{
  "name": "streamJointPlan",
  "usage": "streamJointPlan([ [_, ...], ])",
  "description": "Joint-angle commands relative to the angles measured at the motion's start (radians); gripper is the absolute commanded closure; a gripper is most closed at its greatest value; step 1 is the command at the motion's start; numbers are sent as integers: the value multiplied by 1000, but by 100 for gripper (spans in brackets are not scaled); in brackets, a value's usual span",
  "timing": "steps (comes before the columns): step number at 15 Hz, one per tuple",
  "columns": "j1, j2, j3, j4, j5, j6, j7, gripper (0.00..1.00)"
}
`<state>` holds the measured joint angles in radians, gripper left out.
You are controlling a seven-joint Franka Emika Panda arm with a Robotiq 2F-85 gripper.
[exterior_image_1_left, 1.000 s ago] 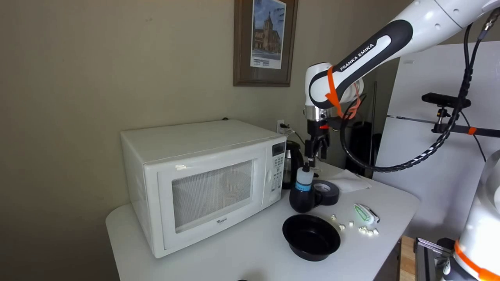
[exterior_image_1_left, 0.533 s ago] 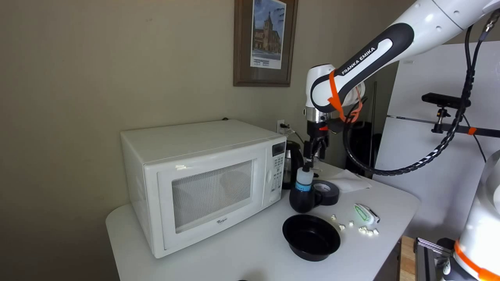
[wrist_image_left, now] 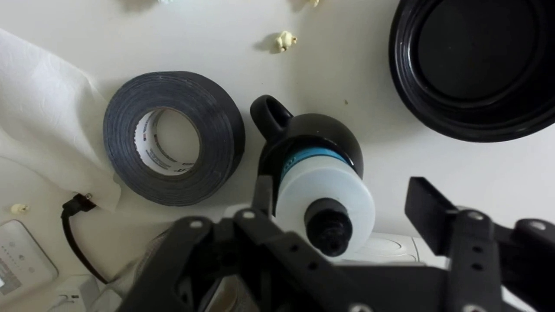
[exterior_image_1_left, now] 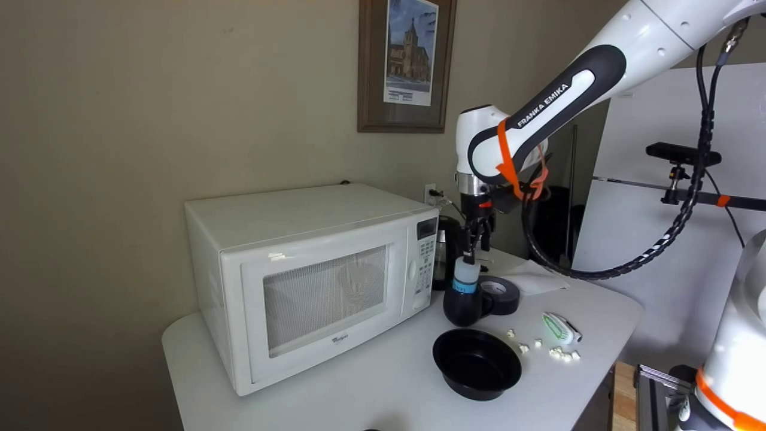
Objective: Put the bottle in the middle of the black tape
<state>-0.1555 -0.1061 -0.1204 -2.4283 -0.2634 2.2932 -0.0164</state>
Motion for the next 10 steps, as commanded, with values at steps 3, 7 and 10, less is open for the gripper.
streamJointPlan([
  [3, 8, 51, 2, 35, -18, 9, 27, 22],
  [7, 10, 86, 0, 69, -12, 3, 20, 21],
  [10, 15, 106, 3, 86, -14, 0, 22, 26],
])
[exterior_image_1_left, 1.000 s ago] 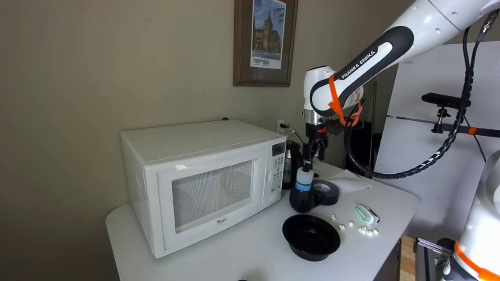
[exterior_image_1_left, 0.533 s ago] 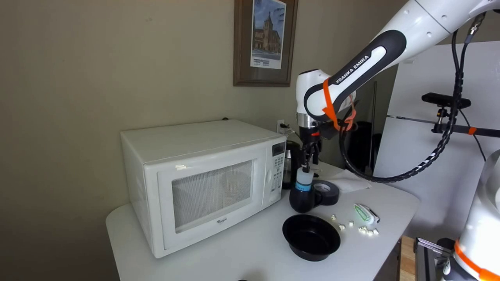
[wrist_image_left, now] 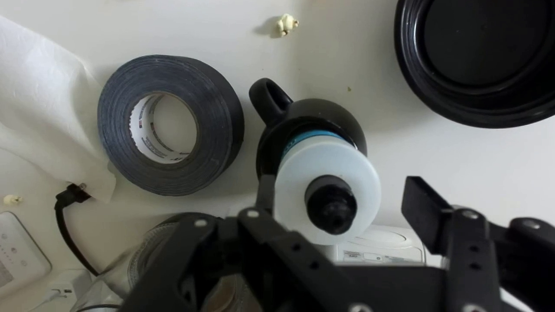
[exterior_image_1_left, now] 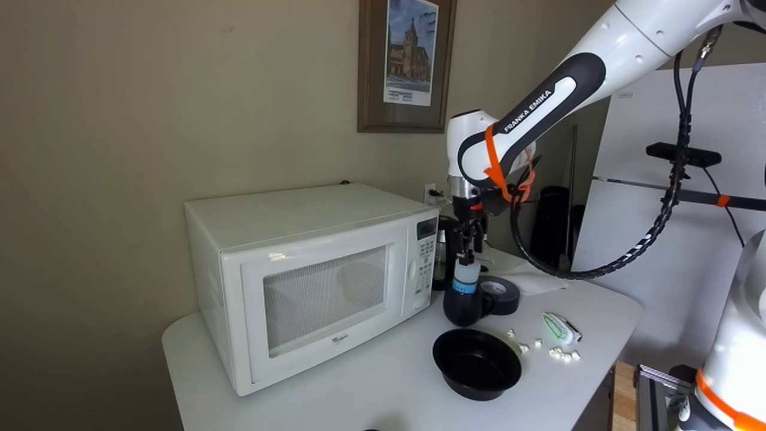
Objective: Put the bottle in the middle of the black tape
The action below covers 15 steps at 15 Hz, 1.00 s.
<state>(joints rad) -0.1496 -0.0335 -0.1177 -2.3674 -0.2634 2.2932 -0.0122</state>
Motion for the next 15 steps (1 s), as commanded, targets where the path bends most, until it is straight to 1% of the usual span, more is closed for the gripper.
streamJointPlan([
  [1, 10, 39, 0, 31, -14, -1, 20, 29],
  [2, 12, 41, 0, 33, -13, -1, 20, 36],
  [3, 12, 44, -1, 35, -13, -2, 20, 47],
  [4, 13, 47, -2, 37, -12, -2, 20, 60],
  [8, 15, 25, -1, 26, -17, -4, 35, 93],
  [10, 17, -28, 1, 2, -33, 0, 49, 93],
  [13, 15, -138, 2, -21, -29, -43, 42, 93],
  [15, 5, -207, -13, -2, 40, -117, -27, 93],
])
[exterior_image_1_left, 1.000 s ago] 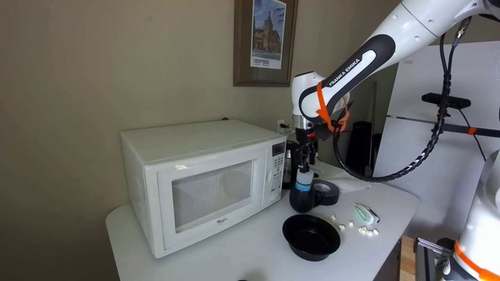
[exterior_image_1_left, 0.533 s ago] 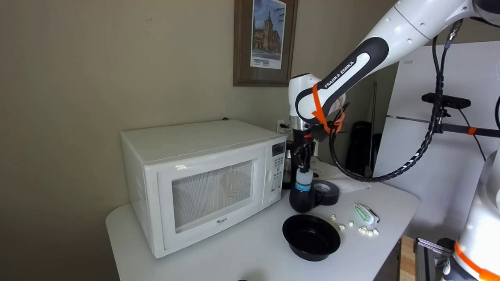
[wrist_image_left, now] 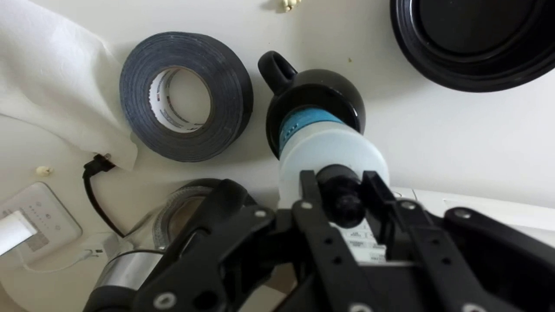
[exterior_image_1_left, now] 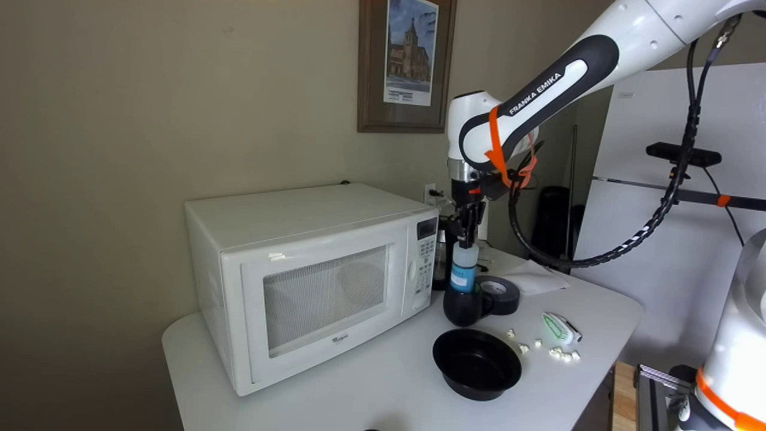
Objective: Put the bottle in the middle of the black tape
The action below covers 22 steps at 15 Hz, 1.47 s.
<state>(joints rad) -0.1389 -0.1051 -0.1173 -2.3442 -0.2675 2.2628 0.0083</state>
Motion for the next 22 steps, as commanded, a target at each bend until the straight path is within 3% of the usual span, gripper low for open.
streamJointPlan([
  [1, -8, -165, -27, -10, 82, -134, -89, 93],
  [4, -24, -240, -67, 32, 142, -271, -151, 93],
  [9, -105, -253, -142, 76, 155, -347, -73, 93],
  [13, -162, -190, -187, 81, 150, -292, -6, 93],
  [18, -177, -66, -210, 101, 185, -154, 42, 93],
  [22, -175, 55, -214, 174, 249, -155, 50, 93],
])
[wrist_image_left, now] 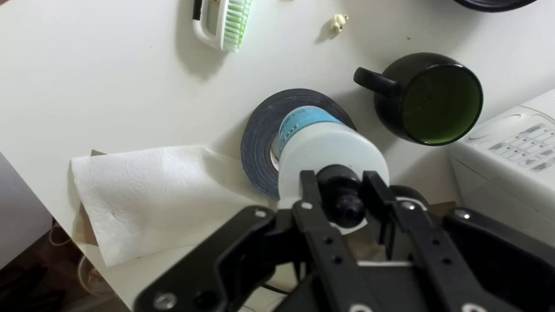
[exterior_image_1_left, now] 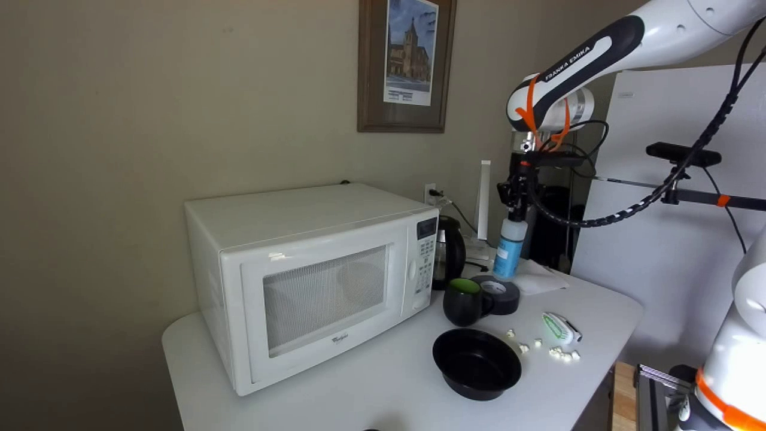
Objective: Put the bottle in the middle of the black tape
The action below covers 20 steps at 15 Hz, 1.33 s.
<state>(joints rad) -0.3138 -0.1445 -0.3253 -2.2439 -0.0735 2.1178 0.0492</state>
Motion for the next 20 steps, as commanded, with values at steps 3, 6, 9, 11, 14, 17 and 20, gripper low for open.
streamJointPlan([
  [3, -5, 155, -4, 127, 76, -11, 14, 93],
  [6, -8, 204, -3, 177, 91, -21, 13, 93],
  [9, -10, 249, -1, 211, 93, -30, 21, 93],
  [11, -12, 280, -2, 227, 83, -32, 37, 93],
  [14, -15, 314, 2, 239, 92, -36, 37, 93],
  [17, -14, 336, 5, 243, 95, -38, 37, 93],
  [20, -15, 357, 5, 251, 91, -36, 41, 93],
])
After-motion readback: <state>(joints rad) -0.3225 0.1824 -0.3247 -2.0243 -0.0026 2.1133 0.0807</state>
